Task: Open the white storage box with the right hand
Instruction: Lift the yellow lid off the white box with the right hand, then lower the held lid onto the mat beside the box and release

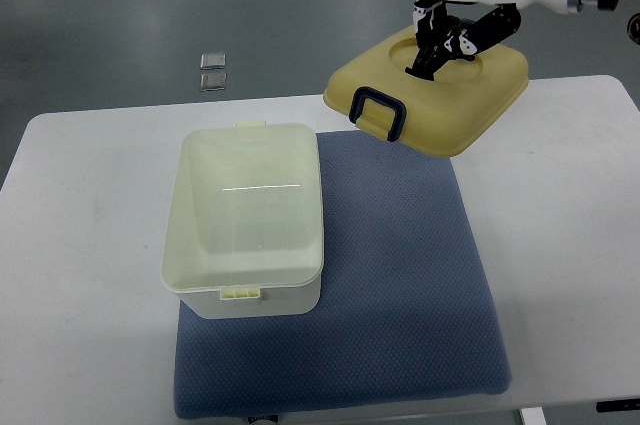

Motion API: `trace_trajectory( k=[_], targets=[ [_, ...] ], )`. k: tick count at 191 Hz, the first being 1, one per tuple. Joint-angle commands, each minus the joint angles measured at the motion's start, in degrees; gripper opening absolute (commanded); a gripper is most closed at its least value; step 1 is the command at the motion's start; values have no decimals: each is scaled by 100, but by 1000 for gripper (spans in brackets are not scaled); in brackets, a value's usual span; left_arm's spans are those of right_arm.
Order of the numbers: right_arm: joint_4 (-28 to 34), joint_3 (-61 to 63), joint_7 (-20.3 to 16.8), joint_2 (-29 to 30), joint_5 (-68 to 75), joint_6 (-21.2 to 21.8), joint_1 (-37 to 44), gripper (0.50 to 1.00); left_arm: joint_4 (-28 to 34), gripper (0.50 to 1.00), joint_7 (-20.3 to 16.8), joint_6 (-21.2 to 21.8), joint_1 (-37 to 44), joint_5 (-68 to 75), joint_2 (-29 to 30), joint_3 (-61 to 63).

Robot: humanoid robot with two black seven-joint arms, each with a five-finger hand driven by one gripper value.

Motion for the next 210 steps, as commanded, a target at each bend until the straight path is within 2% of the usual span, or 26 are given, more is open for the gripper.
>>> trace_trajectory(
  k=[1, 57, 115, 210],
  targets=[
    [-194, -6, 0, 53, -32, -164, -210, 500, 0, 1000, 0, 7, 5, 0, 0, 0],
    [-651, -103, 0, 220, -58, -506, -614, 500, 0, 1000, 0, -2, -4, 0, 0, 0],
    [-731, -279, 0, 405, -85, -823, -895, 500, 0, 1000, 0, -2, -3, 0, 0, 0],
    [-731, -270, 0, 756, -217, -919, -1176, 500, 0, 1000, 0, -2, -4, 0, 0, 0]
  ],
)
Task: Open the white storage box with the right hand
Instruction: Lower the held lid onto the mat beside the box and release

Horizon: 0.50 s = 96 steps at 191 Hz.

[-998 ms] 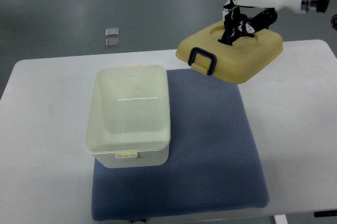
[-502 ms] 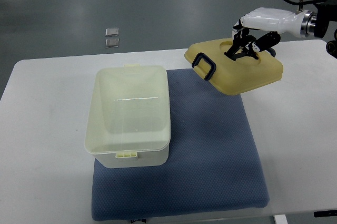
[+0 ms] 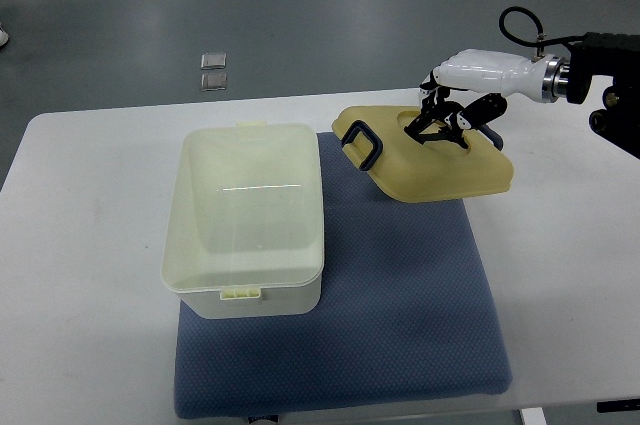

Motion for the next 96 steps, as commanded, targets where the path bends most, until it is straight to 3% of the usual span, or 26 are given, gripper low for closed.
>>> trace_trajectory(
  k=[1, 28, 90, 96],
  targets=[
    [2, 1, 0, 70, -55, -28, -48, 500, -1, 1000, 0, 0, -3, 0, 0, 0],
    [-86, 1, 0, 185, -151, -230, -110, 500, -1, 1000, 0, 0, -3, 0, 0, 0],
    [-104, 19, 0, 378, -160, -248, -206, 500, -1, 1000, 0, 0, 6, 0, 0, 0],
    [-104, 27, 0, 413, -134, -248, -242, 561, -1, 1000, 0, 0, 6, 0, 0, 0]
  ],
)
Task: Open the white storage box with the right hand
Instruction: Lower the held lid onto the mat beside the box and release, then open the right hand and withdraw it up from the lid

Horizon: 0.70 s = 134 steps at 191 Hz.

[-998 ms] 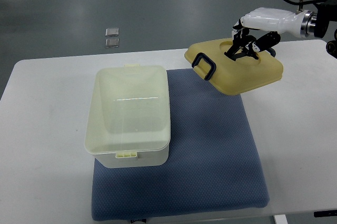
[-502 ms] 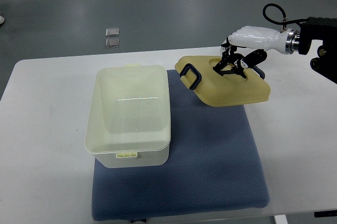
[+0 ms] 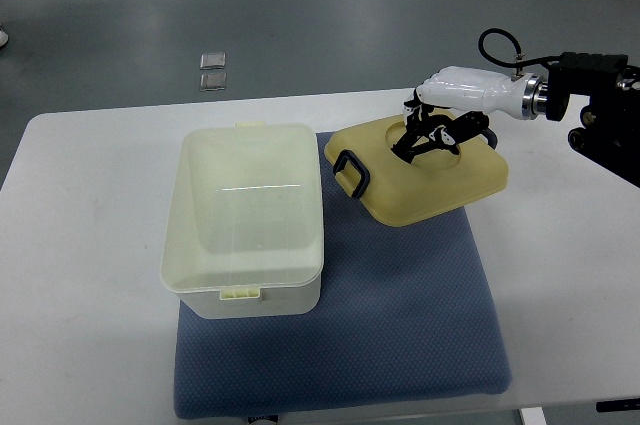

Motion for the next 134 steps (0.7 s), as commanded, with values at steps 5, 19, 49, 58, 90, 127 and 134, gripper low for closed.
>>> trace_trajectory(
  k=[5, 19, 49, 58, 90, 127, 134],
  targets=[
    [0, 22, 0, 104, 75, -2, -74, 605, -1, 1000, 0, 9, 4, 0, 0, 0],
    [0, 39, 0, 113, 110, -2, -82, 672, -1, 1000, 0, 0, -5, 0, 0, 0],
    [18, 66, 0, 175, 163, -2, -109, 758, -1, 1000, 0, 8, 4, 0, 0, 0],
    [18, 74, 0, 227, 171, 7, -109, 786, -1, 1000, 0, 9, 4, 0, 0, 0],
    [35, 101, 0, 184, 180, -2, -100, 901, -1, 1000, 0, 0, 4, 0, 0, 0],
    [158, 92, 0, 96, 171, 253, -21, 905, -1, 1000, 0, 0, 4, 0, 0, 0],
    [167, 92, 0, 61, 171, 463, -3, 905, -1, 1000, 0, 0, -5, 0, 0, 0]
  ],
)
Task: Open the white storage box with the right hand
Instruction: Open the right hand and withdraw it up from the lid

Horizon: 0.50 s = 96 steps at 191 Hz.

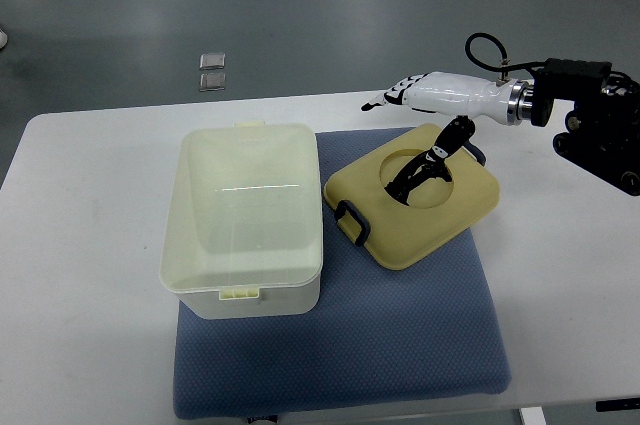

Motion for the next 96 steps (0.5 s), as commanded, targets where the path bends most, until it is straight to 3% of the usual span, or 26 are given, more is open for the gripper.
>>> trace_trajectory(
  k=[1, 78, 96],
  targets=[
    [49, -6, 0, -55, -6, 331, 42, 905, -1, 1000, 0, -4, -3, 0, 0, 0],
    [172, -6, 0, -740, 1312, 3090, 745, 907, -1, 1000, 0, -4, -3, 0, 0, 0],
    [93, -24, 0, -855, 1673, 3286, 842, 907, -1, 1000, 0, -4, 6, 0, 0, 0]
  ],
)
